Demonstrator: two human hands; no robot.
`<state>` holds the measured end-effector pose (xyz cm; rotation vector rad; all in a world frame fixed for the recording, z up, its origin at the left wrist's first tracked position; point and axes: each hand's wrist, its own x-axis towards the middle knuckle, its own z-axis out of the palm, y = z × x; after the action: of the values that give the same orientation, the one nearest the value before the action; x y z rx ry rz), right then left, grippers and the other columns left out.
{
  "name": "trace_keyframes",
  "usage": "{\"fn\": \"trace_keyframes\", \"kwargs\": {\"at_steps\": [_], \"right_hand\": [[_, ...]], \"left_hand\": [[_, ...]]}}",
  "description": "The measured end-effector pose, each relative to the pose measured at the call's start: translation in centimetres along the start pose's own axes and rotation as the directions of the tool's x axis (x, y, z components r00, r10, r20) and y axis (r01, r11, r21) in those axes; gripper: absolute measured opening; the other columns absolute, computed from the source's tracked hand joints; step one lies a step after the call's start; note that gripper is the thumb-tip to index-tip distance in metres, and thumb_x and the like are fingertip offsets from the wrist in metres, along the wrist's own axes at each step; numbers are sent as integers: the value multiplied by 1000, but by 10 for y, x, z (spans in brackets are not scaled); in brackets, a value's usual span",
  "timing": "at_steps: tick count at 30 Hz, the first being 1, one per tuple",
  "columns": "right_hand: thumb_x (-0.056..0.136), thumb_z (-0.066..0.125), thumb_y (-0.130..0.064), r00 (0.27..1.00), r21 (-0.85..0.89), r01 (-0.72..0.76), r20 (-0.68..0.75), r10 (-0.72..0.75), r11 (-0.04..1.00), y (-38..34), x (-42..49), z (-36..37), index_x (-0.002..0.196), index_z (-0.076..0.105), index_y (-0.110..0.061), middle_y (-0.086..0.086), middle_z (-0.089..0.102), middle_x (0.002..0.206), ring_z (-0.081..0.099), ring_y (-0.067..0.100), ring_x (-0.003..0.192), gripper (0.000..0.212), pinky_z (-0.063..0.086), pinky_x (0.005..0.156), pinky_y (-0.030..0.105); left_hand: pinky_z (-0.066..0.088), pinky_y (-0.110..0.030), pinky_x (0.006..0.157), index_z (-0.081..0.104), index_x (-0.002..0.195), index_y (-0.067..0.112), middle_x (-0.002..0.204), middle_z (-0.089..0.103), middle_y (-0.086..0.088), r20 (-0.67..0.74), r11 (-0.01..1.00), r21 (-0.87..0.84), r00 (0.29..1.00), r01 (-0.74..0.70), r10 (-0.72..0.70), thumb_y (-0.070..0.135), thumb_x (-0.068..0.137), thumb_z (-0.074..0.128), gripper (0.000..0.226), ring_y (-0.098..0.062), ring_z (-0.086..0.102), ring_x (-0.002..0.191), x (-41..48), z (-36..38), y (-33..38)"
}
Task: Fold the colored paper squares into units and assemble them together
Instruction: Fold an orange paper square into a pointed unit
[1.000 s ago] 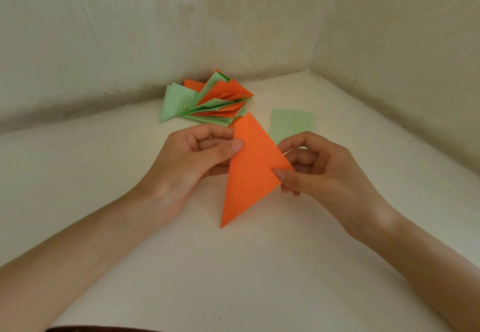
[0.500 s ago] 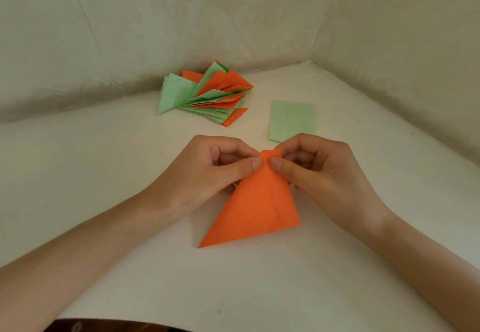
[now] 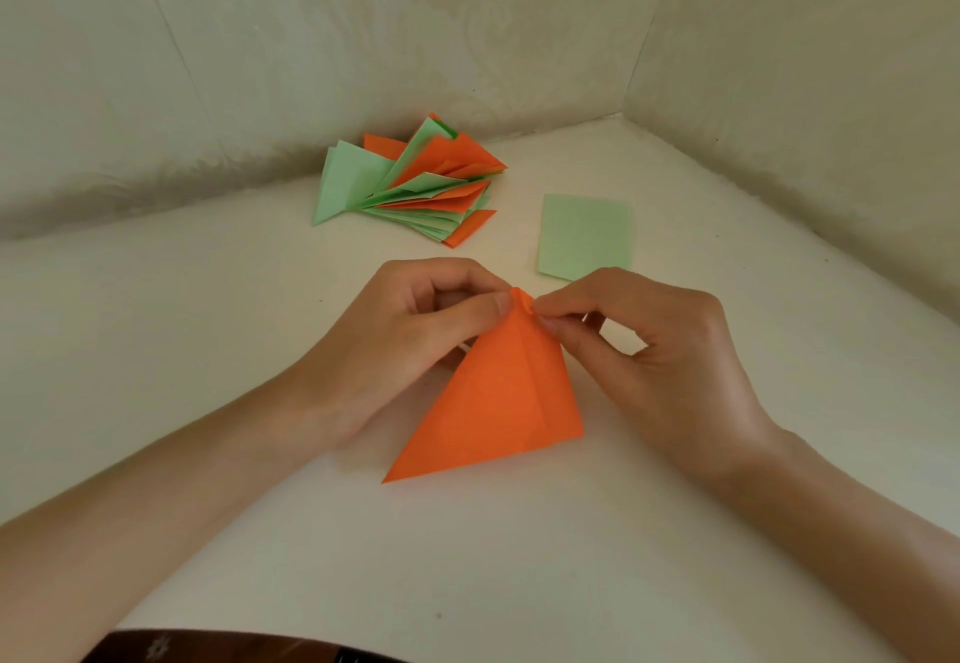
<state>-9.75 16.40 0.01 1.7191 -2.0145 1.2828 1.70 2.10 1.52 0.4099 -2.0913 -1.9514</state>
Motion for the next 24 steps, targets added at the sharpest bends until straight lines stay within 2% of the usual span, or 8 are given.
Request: {"fn": "trace_keyframes", "kwargs": {"at_steps": [3, 8, 14, 19, 24], "right_hand": [[87, 58, -10, 996, -41, 86, 4, -86, 995, 4, -1, 0, 88, 72, -2, 5, 68, 78, 60, 15, 71, 15, 49, 66, 29], [88, 56, -7, 983, -110, 184, 38, -180, 977, 5, 0, 1, 87, 72, 0, 8, 70, 81, 64, 25, 73, 17, 49, 66, 34], [88, 56, -8, 979, -134, 205, 48, -200, 970, 5, 0, 2, 89, 72, 1, 8, 70, 83, 65, 28, 73, 18, 49, 65, 36], [90, 56, -8, 974, -146, 226, 57, -220, 963, 7, -1, 2, 91, 71, 1, 10, 69, 84, 64, 27, 74, 18, 50, 65, 36], [90, 56, -7, 970, -135, 237, 82, -227, 962, 8, 0, 2, 92, 70, 2, 10, 68, 85, 63, 27, 75, 17, 50, 67, 36]], "left_hand": [[46, -14, 55, 70, 77, 14, 70, 68, 1, 1, 1000, 23, 1000, -21, 21, 10, 88, 58, 17, -5, 61, 61, -2, 0, 1], [45, -13, 53, 68, 77, 10, 66, 65, 0, 2, 998, 51, 999, -36, 36, 5, 89, 56, 18, -5, 58, 58, -2, 1, 1], [43, -12, 52, 67, 76, 9, 63, 64, 1, 13, 997, 56, 999, -49, 48, 4, 90, 55, 18, -4, 57, 55, -3, 0, 0], [48, -16, 54, 67, 77, 8, 66, 68, 1, 34, 999, 7, 998, -53, 53, 20, 81, 60, 14, -8, 61, 58, -3, 1, -1], [50, -18, 56, 67, 77, 8, 69, 68, -2, 36, 997, 14, 996, -78, 77, 21, 77, 61, 14, -10, 61, 60, 0, 0, -5]]}}
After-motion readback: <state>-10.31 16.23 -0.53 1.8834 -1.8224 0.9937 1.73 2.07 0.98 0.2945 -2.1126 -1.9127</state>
